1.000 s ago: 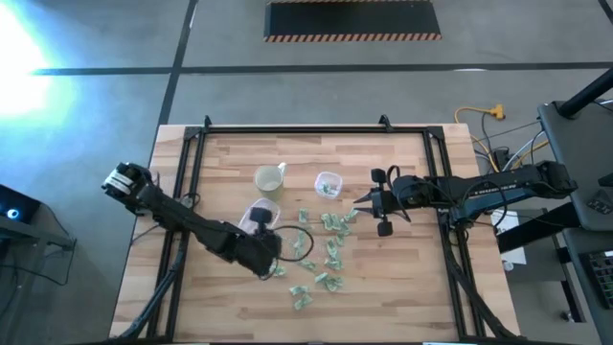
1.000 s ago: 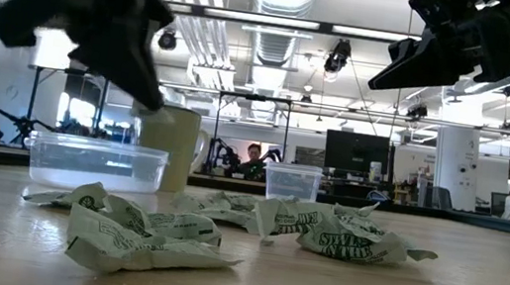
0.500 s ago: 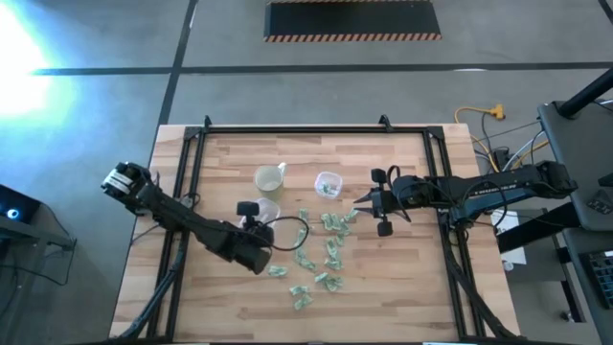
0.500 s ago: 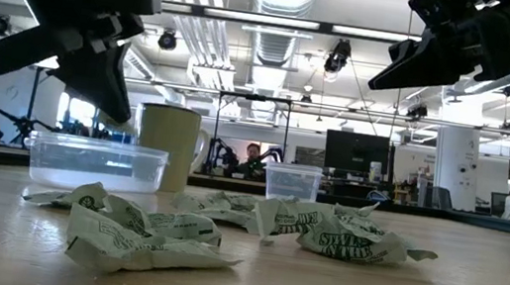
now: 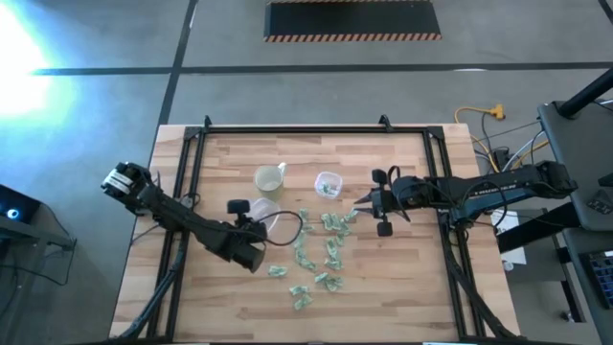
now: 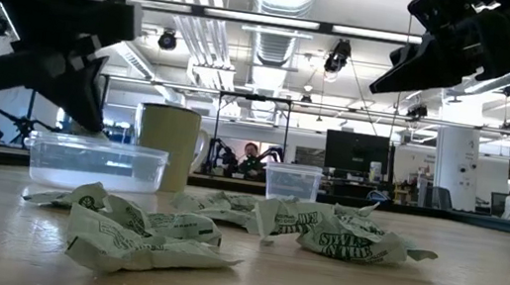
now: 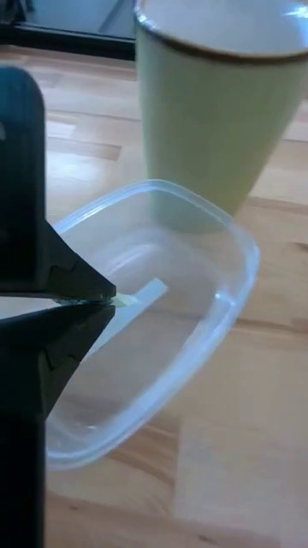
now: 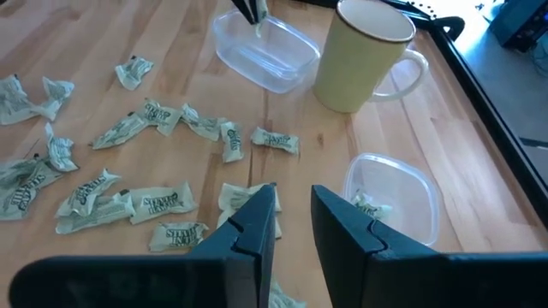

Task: Pick and place items into bin
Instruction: Put the stevia packet into the bottom transparent bin, then put the stevia packet into the top transparent bin

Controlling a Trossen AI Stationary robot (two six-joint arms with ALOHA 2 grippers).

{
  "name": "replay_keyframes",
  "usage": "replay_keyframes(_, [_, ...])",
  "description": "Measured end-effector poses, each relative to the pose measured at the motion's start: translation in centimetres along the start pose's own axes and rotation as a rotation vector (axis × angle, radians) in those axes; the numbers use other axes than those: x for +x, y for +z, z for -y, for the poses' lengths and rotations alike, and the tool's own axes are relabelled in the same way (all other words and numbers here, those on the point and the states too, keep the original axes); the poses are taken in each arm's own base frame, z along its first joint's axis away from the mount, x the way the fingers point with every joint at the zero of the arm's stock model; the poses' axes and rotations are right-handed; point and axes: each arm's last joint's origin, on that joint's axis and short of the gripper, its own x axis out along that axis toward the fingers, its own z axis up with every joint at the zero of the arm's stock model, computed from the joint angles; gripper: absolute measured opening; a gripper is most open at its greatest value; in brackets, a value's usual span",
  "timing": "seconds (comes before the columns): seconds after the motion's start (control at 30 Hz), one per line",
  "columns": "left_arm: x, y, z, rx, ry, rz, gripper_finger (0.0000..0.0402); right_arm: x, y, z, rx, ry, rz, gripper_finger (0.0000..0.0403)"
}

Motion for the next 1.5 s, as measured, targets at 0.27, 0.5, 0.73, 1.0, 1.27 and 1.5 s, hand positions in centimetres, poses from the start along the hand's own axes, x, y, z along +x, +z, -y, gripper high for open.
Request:
replay_keyframes(0.27, [0.0,-0.1,0.0,-0.019,0.01,0.007,0.0073,0.0,0.0,-0.1,0.0,0.002,0.001,0.0068])
replay_keyframes(0.5, [-0.9,0.6,-0.3,-0.048,-0.027,0.032,0.0118,0.0,0.0,0.0,-0.013,0.001,0.001,0.0068])
replay_keyframes(0.73, [-1.9,1.3,-0.2,-0.029,-0.072,0.061,0.0121,0.7,-1.1,-0.5,-0.022,0.102,-0.033,0.0068])
replay_keyframes(1.0, [-2.3,1.8,-0.2,0.033,-0.081,0.088,0.0121,3.3,-3.6,-0.8,-0.049,0.048,-0.186,0.0068])
replay_keyframes(1.27, [-2.4,1.8,-0.4,0.068,-0.068,0.103,0.0121,5.4,-3.9,-0.6,-0.086,-0.037,-0.279,0.0094])
replay_keyframes(1.5, [-2.8,1.9,-0.7,0.058,-0.065,0.119,0.0121,6.9,-5.1,-0.9,-0.141,-0.01,-0.362,0.0143])
